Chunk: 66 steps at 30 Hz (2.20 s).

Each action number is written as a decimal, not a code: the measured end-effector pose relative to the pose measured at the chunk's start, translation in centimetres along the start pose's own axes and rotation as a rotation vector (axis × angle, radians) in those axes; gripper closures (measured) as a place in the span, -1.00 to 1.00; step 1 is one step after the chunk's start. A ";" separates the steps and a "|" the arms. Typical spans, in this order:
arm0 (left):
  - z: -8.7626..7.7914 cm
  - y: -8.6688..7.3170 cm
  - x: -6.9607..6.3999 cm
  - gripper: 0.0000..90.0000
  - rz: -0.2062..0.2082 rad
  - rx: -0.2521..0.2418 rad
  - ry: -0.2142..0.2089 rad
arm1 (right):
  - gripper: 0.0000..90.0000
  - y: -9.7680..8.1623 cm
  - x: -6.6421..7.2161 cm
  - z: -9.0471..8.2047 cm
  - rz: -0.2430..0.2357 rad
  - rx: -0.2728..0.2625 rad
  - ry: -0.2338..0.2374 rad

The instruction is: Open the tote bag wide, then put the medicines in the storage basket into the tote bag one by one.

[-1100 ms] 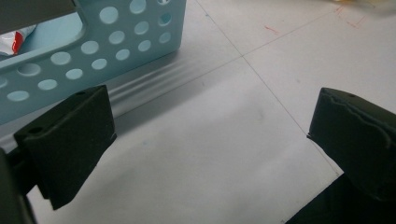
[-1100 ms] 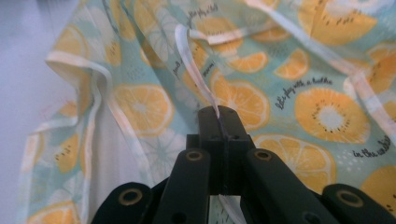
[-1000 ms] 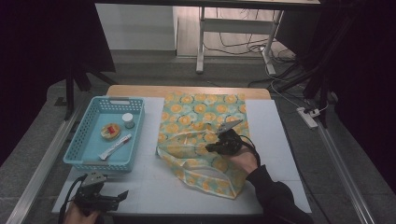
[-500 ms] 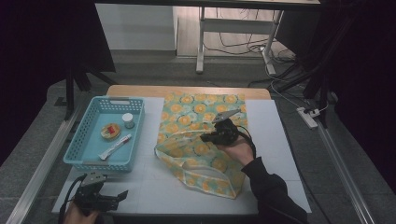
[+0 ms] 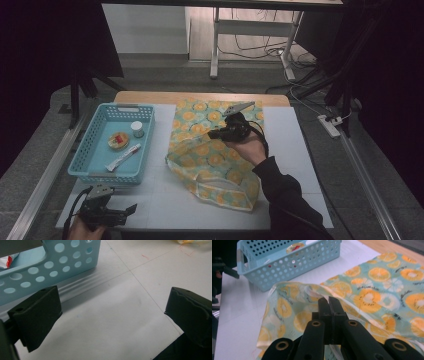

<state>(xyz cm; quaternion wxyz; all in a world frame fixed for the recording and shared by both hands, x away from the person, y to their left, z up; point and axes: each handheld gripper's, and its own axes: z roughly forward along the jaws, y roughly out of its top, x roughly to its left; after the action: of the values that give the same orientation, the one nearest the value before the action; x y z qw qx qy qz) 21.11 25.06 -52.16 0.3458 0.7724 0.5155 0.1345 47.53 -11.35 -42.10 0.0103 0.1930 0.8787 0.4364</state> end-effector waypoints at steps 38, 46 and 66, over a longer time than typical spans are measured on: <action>-0.2 -0.1 0.2 -1.00 -0.013 -0.019 -0.006 | 1.00 7.0 0.2 -0.4 0.007 -0.107 -0.026; -0.3 -0.1 0.3 -1.00 -0.020 -0.024 -0.011 | 1.00 6.3 0.0 0.5 0.007 -0.084 -0.027; -0.5 -0.2 0.8 -1.00 -0.044 -0.046 -0.072 | 1.00 5.7 0.0 0.8 -0.010 -0.093 -0.001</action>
<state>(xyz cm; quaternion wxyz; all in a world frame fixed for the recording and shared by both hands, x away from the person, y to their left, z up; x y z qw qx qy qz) 21.04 26.06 -52.07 0.3846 0.7571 0.5163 0.1110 49.60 -7.61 -38.19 0.0221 0.1882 0.8585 0.4765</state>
